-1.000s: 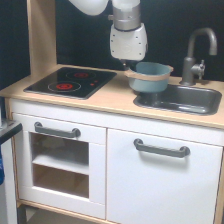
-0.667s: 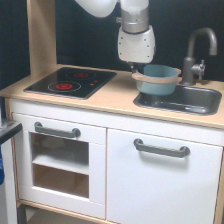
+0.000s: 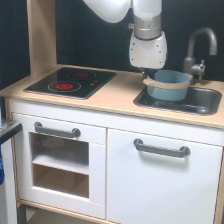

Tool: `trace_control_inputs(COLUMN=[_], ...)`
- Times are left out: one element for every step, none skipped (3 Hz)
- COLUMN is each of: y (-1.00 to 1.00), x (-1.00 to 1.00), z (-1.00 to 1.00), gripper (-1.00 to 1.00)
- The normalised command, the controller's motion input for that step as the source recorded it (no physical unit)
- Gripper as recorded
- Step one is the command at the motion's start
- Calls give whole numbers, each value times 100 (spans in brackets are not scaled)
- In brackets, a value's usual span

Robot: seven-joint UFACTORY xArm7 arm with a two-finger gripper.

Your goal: Place the pot in the sink

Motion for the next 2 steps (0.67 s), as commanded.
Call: trace_control_inputs(y=[9,5], x=[18,11], z=[-36,-29], gripper=[-49,-14])
